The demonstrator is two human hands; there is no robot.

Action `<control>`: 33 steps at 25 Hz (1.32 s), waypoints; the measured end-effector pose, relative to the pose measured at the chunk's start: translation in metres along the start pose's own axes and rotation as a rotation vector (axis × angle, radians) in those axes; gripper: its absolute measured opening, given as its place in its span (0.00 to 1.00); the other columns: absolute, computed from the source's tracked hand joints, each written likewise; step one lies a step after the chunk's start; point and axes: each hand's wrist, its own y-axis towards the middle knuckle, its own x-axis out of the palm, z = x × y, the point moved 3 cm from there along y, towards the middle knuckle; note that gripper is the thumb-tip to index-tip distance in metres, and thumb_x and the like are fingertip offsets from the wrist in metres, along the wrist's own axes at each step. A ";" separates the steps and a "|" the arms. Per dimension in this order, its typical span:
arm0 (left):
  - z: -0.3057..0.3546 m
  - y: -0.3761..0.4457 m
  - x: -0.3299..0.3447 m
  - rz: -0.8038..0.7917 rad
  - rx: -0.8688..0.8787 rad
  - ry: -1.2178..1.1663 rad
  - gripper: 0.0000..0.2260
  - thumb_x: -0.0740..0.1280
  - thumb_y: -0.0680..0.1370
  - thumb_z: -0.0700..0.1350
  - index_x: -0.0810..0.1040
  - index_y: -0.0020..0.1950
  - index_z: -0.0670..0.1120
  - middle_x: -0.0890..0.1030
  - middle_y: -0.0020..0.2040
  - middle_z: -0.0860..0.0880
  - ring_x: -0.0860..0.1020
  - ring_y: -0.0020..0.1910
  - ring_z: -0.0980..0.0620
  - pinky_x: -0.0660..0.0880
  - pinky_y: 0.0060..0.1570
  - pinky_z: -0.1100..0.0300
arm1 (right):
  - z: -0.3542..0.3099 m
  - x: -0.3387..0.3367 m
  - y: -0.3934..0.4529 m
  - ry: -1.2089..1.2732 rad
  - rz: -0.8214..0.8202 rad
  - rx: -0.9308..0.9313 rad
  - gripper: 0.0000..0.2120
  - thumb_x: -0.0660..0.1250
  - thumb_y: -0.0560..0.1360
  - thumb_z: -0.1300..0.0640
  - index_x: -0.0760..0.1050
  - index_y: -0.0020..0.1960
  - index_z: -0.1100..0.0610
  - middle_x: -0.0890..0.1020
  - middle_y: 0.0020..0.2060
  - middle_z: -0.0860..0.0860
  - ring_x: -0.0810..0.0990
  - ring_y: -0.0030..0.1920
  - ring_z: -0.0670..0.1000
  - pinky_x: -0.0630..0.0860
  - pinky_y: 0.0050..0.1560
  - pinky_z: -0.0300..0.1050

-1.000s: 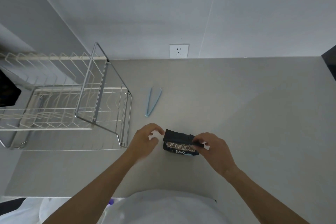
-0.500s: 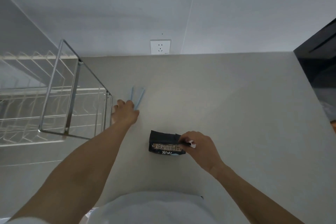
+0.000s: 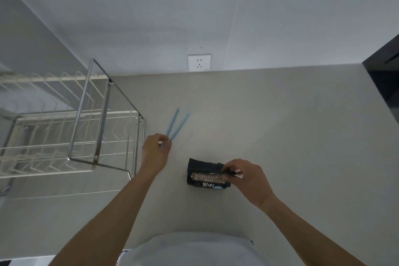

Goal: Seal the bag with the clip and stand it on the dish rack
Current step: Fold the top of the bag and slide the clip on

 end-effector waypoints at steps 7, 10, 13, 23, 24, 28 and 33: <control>-0.009 -0.090 -0.056 0.019 0.268 -0.067 0.10 0.70 0.73 0.35 0.76 0.46 0.49 0.77 0.51 0.49 0.77 0.49 0.60 0.73 0.44 0.76 | 0.003 0.000 0.002 0.072 0.012 0.040 0.09 0.73 0.70 0.54 0.79 0.42 0.40 0.83 0.40 0.38 0.80 0.45 0.39 0.77 0.48 0.41; -0.026 -0.109 -0.071 0.015 0.285 0.001 0.10 0.72 0.72 0.34 0.77 0.46 0.48 0.77 0.52 0.50 0.79 0.47 0.58 0.78 0.46 0.67 | 0.006 0.001 0.002 0.107 0.016 0.050 0.11 0.74 0.69 0.56 0.79 0.41 0.39 0.84 0.40 0.39 0.80 0.44 0.40 0.79 0.48 0.44; -0.039 -0.115 -0.074 -0.021 0.320 0.124 0.09 0.72 0.71 0.34 0.79 0.46 0.46 0.77 0.53 0.51 0.81 0.44 0.54 0.81 0.46 0.55 | 0.006 0.001 0.004 0.149 0.024 0.060 0.11 0.74 0.68 0.58 0.80 0.41 0.42 0.84 0.40 0.42 0.81 0.44 0.43 0.80 0.48 0.50; 0.001 -0.088 -0.045 -0.051 0.527 0.403 0.04 0.69 0.75 0.42 0.76 0.47 0.50 0.78 0.55 0.52 0.79 0.40 0.52 0.78 0.26 0.56 | 0.003 -0.005 0.003 0.120 -0.007 0.045 0.10 0.74 0.69 0.59 0.82 0.43 0.43 0.85 0.40 0.41 0.81 0.43 0.43 0.79 0.48 0.47; 0.006 -0.086 -0.042 -0.064 0.556 0.416 0.03 0.68 0.76 0.42 0.76 0.47 0.49 0.78 0.55 0.51 0.79 0.40 0.51 0.78 0.26 0.56 | 0.002 -0.006 0.003 0.119 -0.015 0.050 0.10 0.74 0.69 0.59 0.82 0.43 0.43 0.85 0.40 0.40 0.81 0.43 0.43 0.79 0.48 0.45; 0.023 -0.078 -0.029 -0.138 0.628 0.378 0.04 0.69 0.75 0.42 0.77 0.48 0.49 0.78 0.55 0.51 0.79 0.38 0.52 0.79 0.27 0.54 | 0.004 -0.012 0.002 0.155 -0.045 0.075 0.10 0.74 0.70 0.58 0.83 0.45 0.42 0.84 0.36 0.35 0.81 0.41 0.44 0.77 0.46 0.40; 0.025 -0.071 -0.012 -0.210 0.502 0.072 0.09 0.73 0.73 0.39 0.77 0.49 0.50 0.81 0.52 0.54 0.81 0.46 0.55 0.81 0.45 0.53 | 0.003 -0.011 0.000 0.180 -0.016 0.078 0.09 0.72 0.72 0.58 0.83 0.46 0.44 0.85 0.41 0.41 0.81 0.43 0.44 0.77 0.47 0.40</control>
